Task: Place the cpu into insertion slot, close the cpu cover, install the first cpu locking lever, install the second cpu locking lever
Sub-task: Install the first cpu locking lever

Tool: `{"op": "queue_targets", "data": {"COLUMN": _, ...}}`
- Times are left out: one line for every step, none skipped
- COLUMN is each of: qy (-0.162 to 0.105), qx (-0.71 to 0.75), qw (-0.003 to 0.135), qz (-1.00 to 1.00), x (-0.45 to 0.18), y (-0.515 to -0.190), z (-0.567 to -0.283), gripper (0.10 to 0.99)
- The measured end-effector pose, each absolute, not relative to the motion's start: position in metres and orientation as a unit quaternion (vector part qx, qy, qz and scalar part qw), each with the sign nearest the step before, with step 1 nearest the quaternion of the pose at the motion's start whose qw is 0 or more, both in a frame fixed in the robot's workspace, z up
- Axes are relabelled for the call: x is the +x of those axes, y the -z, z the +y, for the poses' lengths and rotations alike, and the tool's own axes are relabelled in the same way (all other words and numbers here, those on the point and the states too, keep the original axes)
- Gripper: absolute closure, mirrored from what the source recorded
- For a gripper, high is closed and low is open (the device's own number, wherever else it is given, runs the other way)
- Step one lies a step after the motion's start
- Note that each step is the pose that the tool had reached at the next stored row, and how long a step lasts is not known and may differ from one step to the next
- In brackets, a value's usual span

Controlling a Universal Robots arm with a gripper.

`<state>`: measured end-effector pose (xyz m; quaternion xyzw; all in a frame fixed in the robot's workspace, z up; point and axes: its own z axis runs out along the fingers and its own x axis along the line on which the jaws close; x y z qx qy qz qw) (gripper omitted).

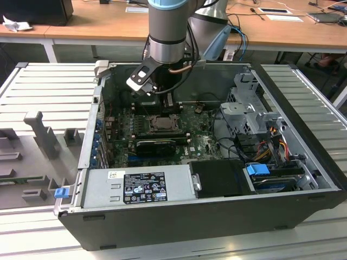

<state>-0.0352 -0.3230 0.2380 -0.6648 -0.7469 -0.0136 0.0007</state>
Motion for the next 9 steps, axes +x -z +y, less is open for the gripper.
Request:
{"op": "queue_targets", "data": {"qy": 0.014, "qx": -0.665, "qw": 0.001, "qz": -0.747, "x": -0.0352, "y": -0.2384, "z": -0.3229, "gripper": 0.980}}
{"op": "queue_targets", "data": {"qy": 0.014, "qx": -0.665, "qw": 0.001, "qz": -0.747, "x": -0.0352, "y": -0.2390, "z": -0.3230, "gripper": 0.980}}
{"op": "queue_targets", "data": {"qy": 0.014, "qx": -0.665, "qw": 0.001, "qz": -0.747, "x": -0.0352, "y": -0.2397, "z": -0.3230, "gripper": 0.980}}
{"op": "queue_targets", "data": {"qy": 0.014, "qx": -0.665, "qw": 0.001, "qz": -0.747, "x": -0.0352, "y": -0.2409, "z": -0.3230, "gripper": 0.980}}
{"op": "queue_targets", "data": {"qy": 0.014, "qx": -0.665, "qw": 0.001, "qz": -0.747, "x": -0.0352, "y": -0.2415, "z": -0.3230, "gripper": 0.980}}
{"op": "queue_targets", "data": {"qy": 0.014, "qx": -0.665, "qw": 0.001, "qz": -0.747, "x": -0.0352, "y": -0.2422, "z": -0.3230, "gripper": 0.980}}
{"op": "queue_targets", "data": {"qy": 0.013, "qx": -0.665, "qw": 0.001, "qz": -0.747, "x": -0.0352, "y": -0.2440, "z": -0.3230, "gripper": 0.980}}
{"op": "queue_targets", "data": {"qy": 0.013, "qx": -0.665, "qw": 0.000, "qz": -0.747, "x": -0.0352, "y": -0.2453, "z": -0.3230, "gripper": 0.980}}
{"op": "queue_targets", "data": {"qy": 0.013, "qx": -0.665, "qw": 0.000, "qz": -0.747, "x": -0.0352, "y": -0.2474, "z": -0.3230, "gripper": 0.980}}
